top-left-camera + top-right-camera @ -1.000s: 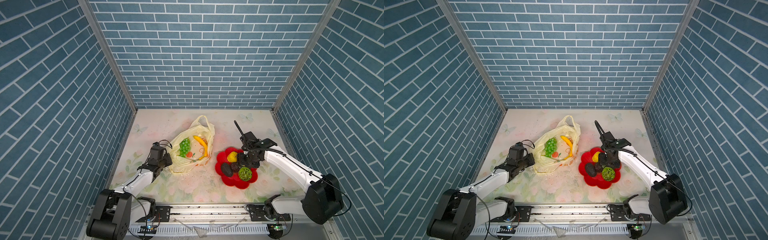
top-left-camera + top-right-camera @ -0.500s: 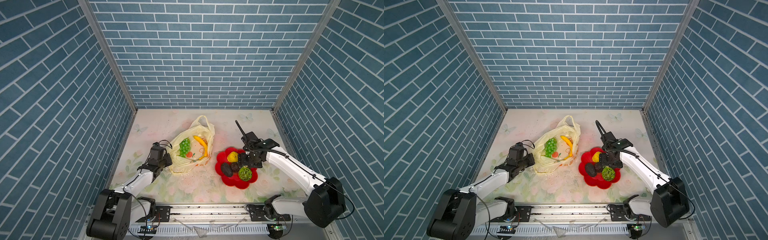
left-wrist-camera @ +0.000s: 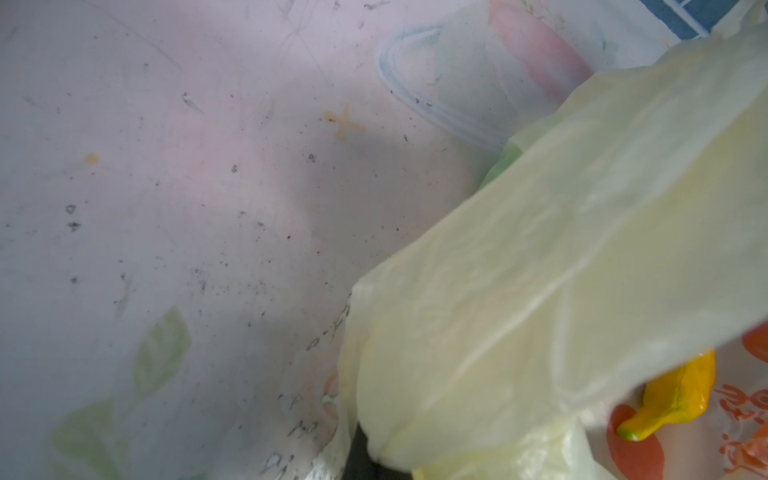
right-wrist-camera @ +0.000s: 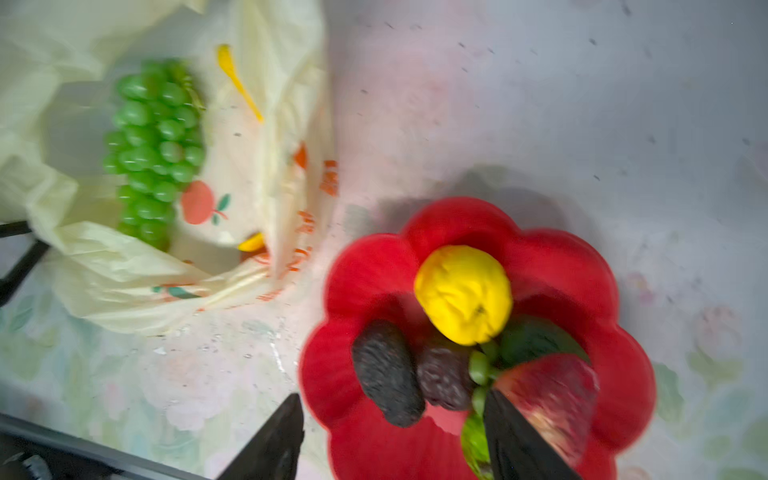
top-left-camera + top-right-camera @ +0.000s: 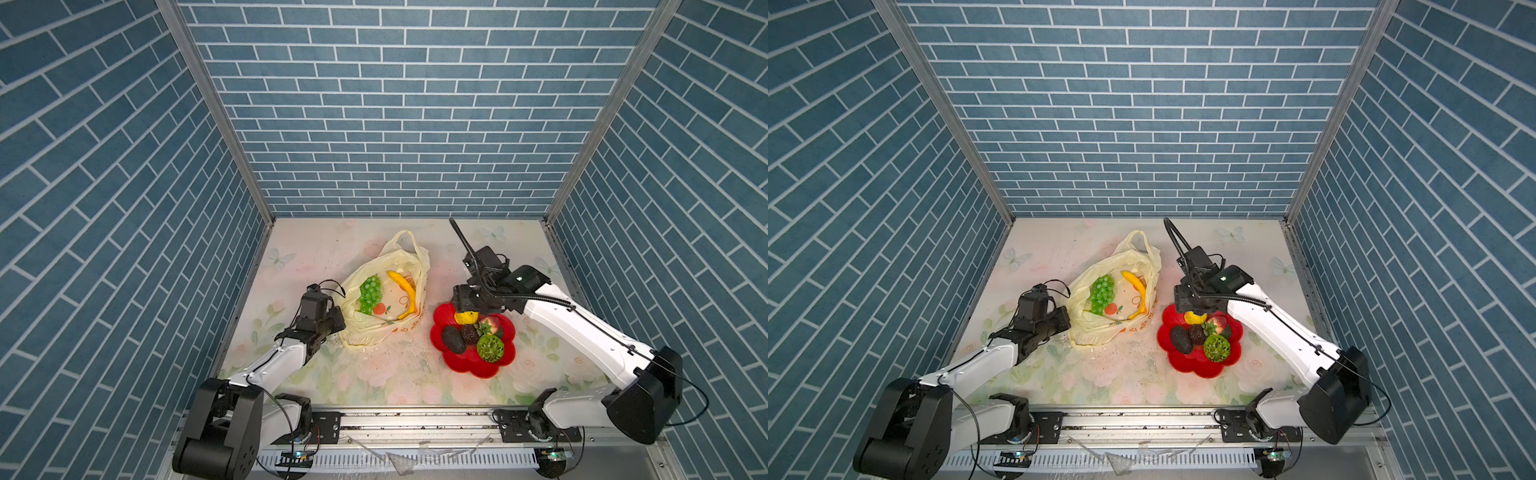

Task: Take the fake fruits out of the plastic bag
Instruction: 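Move the right gripper back into the bag toward the yellow banana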

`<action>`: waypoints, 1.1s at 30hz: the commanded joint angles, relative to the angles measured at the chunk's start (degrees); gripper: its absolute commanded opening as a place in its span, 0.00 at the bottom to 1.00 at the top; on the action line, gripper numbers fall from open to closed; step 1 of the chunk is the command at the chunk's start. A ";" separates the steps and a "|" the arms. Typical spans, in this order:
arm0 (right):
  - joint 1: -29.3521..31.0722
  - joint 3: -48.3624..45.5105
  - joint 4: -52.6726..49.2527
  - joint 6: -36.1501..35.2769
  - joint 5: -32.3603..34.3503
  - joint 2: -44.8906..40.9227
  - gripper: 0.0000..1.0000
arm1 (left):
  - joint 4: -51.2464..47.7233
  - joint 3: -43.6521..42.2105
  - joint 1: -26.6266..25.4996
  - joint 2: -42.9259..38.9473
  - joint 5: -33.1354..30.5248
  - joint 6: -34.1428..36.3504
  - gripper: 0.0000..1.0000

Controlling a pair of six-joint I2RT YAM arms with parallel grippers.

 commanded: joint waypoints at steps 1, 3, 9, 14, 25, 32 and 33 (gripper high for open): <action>3.25 5.13 9.66 1.94 -0.58 7.57 0.67 | 1.12 -0.71 -0.38 -0.94 0.39 1.01 0.00; 4.87 8.75 11.94 0.95 -0.74 12.43 0.66 | 1.21 -0.61 -0.58 -1.09 0.41 1.10 0.00; 6.65 21.15 12.20 -2.47 -2.16 26.76 0.64 | 1.30 -0.46 -0.88 -1.34 0.41 1.16 0.00; 6.63 28.45 8.21 -5.34 -1.89 34.76 0.63 | 1.22 -0.49 -0.86 -1.70 0.56 1.08 0.00; 5.99 37.34 3.43 -8.19 2.37 44.99 0.62 | 1.65 -0.39 -0.86 -1.08 1.21 0.78 0.00; 4.90 39.73 1.64 -8.77 4.05 49.52 0.59 | 1.64 -0.43 -0.96 -1.02 1.29 0.81 0.00; 4.84 39.90 1.34 -8.79 4.57 49.91 0.59 | 1.65 -0.38 -0.96 -1.04 1.29 0.77 0.00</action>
